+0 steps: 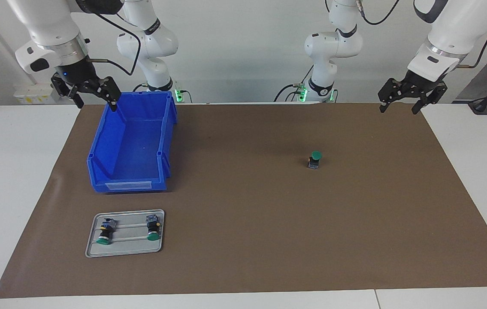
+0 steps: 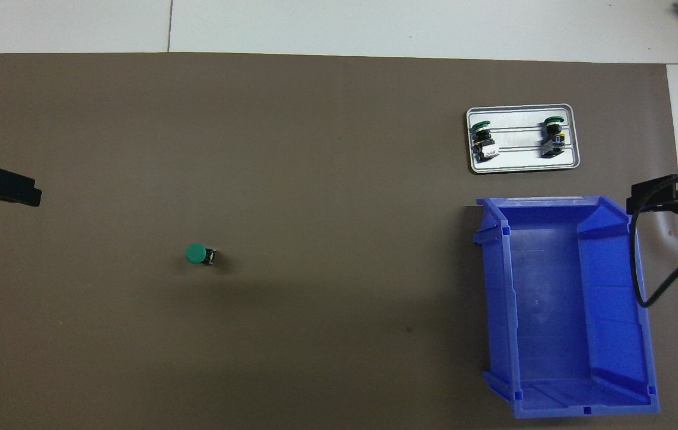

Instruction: Place and press button with both arms

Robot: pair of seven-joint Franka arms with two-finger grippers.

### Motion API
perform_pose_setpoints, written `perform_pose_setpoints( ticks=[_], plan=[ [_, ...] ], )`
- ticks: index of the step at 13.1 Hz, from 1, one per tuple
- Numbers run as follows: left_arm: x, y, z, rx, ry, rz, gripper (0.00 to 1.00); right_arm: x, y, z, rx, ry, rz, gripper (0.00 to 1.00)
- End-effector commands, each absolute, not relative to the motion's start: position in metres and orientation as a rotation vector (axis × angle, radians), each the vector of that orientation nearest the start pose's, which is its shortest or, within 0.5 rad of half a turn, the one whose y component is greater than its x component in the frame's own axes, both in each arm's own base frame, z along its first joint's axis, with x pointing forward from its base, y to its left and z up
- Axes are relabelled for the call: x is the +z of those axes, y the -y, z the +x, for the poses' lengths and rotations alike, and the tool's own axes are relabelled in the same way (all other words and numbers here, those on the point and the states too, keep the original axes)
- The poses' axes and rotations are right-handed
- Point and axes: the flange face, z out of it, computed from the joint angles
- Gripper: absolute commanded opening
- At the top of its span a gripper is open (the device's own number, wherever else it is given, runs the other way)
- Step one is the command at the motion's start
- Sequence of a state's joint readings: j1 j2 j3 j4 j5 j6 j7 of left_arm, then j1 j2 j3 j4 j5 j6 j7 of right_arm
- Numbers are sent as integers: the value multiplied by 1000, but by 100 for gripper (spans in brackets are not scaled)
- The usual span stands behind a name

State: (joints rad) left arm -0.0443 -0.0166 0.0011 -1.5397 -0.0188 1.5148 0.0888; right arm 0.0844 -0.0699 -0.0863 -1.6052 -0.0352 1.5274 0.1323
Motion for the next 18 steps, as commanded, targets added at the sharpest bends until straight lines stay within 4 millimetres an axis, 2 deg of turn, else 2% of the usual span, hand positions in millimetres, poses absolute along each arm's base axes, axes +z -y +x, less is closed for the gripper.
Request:
perform_pose_setpoints(
  ticks=[1,13,14,16,18],
  plan=[
    [644,22,534,26,-208,-3139,100,646,7,525,22,-196,-3139,100],
    [644,22,534,26,-208,-3139,100,644,7,524,36,-179,-3140,100],
    [645,22,534,24,-208,-3139,100,645,-1,523,29,-176,-3140,100],
    [645,22,534,24,-208,-3139,100,647,-41,526,-24,-73,-3142,100],
    [645,22,534,24,-208,-3139,100,634,-109,529,-26,-93,-3124,100]
  ],
)
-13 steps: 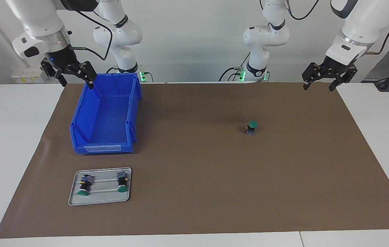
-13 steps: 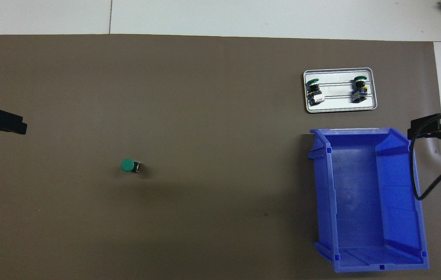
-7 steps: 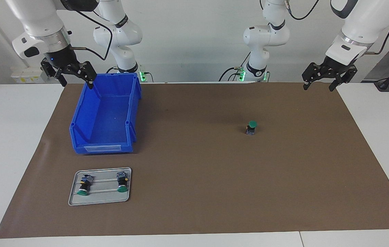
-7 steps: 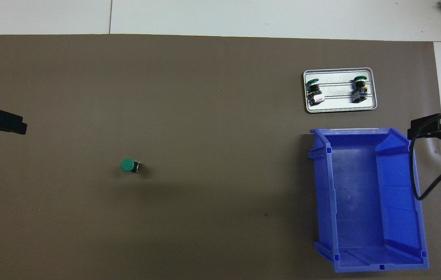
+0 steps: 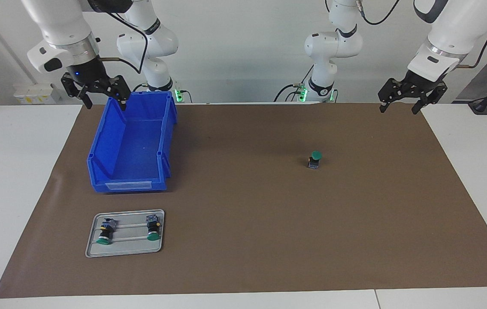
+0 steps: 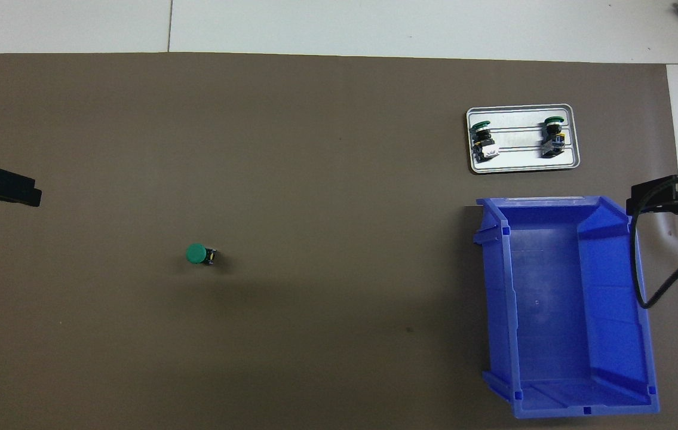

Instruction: Place and press button with both arms

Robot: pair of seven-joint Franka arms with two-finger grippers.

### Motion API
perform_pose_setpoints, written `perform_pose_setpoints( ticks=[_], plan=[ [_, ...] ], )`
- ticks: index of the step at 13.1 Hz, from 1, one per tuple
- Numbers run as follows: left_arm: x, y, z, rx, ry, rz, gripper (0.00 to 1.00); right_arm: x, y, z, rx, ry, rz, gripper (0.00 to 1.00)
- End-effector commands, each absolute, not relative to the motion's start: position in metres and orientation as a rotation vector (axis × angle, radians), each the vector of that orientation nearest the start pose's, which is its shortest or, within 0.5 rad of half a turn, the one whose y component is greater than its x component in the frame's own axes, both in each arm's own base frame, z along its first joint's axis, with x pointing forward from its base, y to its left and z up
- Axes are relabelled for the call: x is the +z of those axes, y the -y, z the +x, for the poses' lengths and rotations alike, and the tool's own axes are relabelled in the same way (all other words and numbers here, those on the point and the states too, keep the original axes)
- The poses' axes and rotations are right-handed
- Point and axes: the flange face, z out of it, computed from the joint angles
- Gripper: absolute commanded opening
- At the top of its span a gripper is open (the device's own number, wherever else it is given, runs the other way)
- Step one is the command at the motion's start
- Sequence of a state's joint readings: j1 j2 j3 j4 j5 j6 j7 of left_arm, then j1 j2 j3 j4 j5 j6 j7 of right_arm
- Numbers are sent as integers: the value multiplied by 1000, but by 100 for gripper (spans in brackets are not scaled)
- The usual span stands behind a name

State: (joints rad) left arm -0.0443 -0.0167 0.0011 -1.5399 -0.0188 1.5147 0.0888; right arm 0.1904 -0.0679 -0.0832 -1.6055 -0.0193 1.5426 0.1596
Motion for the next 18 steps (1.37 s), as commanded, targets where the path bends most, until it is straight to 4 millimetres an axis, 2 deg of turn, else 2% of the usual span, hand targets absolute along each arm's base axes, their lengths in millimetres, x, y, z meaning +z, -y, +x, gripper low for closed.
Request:
perform_pose_setpoints(
  ticks=[1,2,3,4,5,6,8,10,11,13,14,15,17,18],
  plan=[
    [644,22,534,26,-208,-3139,100,625,-152,530,-52,-155,-3099,100],
    [645,22,534,24,-208,-3139,100,616,-188,528,-100,-183,-3073,100],
    [645,22,534,24,-208,-3139,100,605,-216,528,-116,-186,-3051,100],
    [644,22,534,26,-208,-3139,100,588,-253,529,-96,-195,-3030,100],
    [644,22,534,26,-208,-3139,100,575,-297,528,-121,-282,-2990,100],
    [644,22,534,26,-208,-3139,100,553,-344,527,-147,-354,-2962,100],
    [645,22,534,24,-208,-3139,100,505,-422,523,-169,-393,-2943,100],
    [644,22,534,26,-208,-3139,100,472,-476,515,-188,-360,-2933,100],
    [644,22,534,26,-208,-3139,100,463,-499,508,-202,-347,-2919,100],
    [645,22,534,24,-208,-3139,100,422,-561,486,-202,-338,-2926,100],
    [645,22,534,24,-208,-3139,100,402,-587,481,-244,-338,-2937,100],
    [644,22,534,26,-208,-3139,100,392,-599,481,-286,-344,-2942,100],
    [644,22,534,26,-208,-3139,100,390,-609,481,-307,-372,-2908,100],
    [644,22,534,26,-208,-3139,100,391,-617,471,-311,-358,-2900,100]
  ],
)
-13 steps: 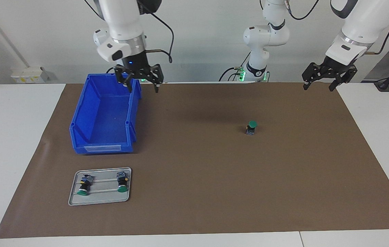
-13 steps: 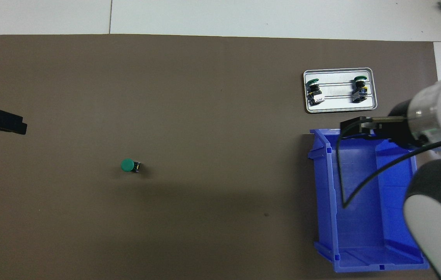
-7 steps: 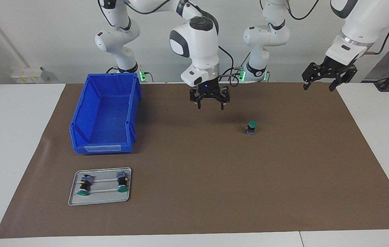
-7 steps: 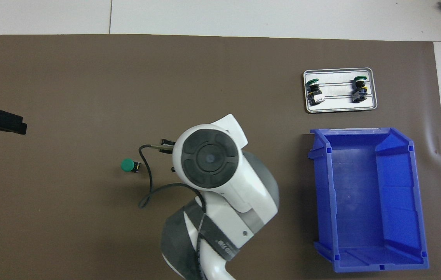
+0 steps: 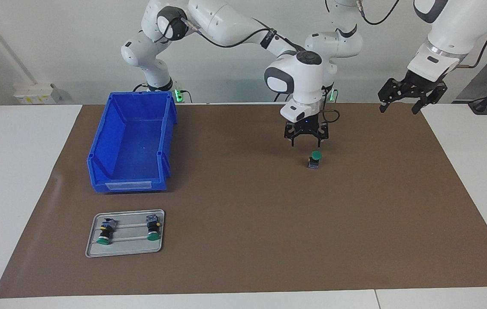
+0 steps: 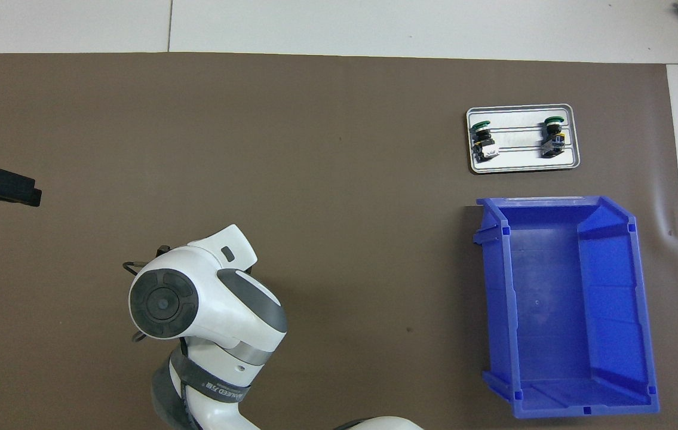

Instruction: Place and press button with both arms

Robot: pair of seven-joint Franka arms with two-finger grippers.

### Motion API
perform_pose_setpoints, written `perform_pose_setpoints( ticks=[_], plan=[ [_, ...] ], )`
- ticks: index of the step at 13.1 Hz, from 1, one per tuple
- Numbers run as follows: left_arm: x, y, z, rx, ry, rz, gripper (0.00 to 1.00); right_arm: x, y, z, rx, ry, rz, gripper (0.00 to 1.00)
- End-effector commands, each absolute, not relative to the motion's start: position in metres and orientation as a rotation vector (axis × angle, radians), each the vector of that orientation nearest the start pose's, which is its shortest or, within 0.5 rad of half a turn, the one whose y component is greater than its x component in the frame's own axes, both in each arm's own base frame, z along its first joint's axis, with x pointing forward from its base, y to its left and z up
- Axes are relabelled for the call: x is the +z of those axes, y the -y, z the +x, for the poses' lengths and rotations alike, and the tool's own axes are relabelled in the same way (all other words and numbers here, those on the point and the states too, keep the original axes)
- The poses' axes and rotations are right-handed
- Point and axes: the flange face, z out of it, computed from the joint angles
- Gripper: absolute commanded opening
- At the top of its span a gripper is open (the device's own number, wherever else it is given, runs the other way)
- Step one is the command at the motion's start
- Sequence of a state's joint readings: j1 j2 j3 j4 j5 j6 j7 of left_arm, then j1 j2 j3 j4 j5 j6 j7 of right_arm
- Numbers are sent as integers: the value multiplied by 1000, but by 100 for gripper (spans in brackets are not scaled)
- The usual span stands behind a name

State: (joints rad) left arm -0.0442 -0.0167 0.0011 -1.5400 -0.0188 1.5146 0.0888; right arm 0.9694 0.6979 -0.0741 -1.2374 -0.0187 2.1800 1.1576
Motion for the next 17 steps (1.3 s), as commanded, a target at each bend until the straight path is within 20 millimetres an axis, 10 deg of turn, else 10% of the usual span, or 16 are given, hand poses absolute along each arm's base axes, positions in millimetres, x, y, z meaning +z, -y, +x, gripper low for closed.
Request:
perform_pose_setpoints(
  ticks=[1,8,13,17],
  plan=[
    [644,22,534,26,-208,-3139,100,388,-621,467,-310,-354,-2901,100],
    [644,22,534,26,-208,-3139,100,307,-638,464,-367,-290,-2920,97],
    [644,22,534,26,-208,-3139,100,309,-640,463,-389,-276,-2920,91],
    [644,22,534,26,-208,-3139,100,309,-639,464,-413,-258,-2927,23]
  ],
)
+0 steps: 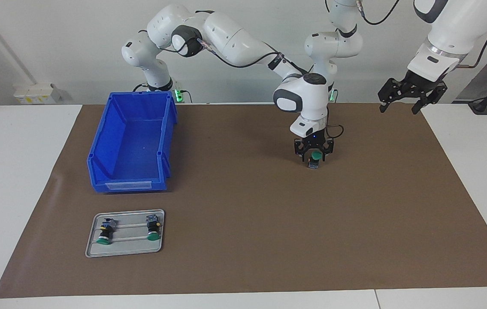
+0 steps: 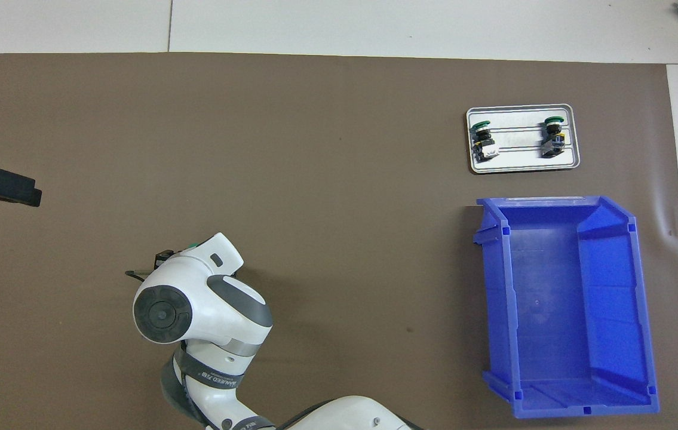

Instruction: Place and press button with both arms

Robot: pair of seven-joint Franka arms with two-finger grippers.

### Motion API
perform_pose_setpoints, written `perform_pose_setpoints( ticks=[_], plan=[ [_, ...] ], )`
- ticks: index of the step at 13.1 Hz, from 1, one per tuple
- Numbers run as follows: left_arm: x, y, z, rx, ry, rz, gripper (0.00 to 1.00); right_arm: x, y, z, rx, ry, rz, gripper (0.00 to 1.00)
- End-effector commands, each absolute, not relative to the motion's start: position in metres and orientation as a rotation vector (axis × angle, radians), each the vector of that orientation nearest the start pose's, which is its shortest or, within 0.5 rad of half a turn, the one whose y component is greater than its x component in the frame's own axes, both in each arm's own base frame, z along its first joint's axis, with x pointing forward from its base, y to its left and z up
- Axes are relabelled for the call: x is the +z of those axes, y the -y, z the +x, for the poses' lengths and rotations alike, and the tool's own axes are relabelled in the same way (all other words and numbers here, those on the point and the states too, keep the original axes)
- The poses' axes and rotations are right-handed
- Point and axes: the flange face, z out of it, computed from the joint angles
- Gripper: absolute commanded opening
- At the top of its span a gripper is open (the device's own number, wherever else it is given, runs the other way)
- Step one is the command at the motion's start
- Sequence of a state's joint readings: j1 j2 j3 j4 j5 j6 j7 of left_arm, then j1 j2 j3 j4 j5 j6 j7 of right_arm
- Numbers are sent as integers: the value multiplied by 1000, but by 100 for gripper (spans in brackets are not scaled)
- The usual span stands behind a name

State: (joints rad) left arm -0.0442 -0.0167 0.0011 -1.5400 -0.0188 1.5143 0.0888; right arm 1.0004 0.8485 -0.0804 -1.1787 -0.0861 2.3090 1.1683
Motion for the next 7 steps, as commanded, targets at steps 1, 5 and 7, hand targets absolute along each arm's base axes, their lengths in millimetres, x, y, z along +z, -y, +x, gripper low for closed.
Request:
perform_pose_setpoints(
  ticks=[1,5,7],
  plan=[
    [644,22,534,26,-208,-3139,100,309,-639,464,-415,-257,-2928,6],
    [645,22,534,24,-208,-3139,100,316,-637,464,-430,-252,-2945,0],
    [645,22,534,24,-208,-3139,100,357,-622,473,-431,-298,-2962,0]
  ],
)
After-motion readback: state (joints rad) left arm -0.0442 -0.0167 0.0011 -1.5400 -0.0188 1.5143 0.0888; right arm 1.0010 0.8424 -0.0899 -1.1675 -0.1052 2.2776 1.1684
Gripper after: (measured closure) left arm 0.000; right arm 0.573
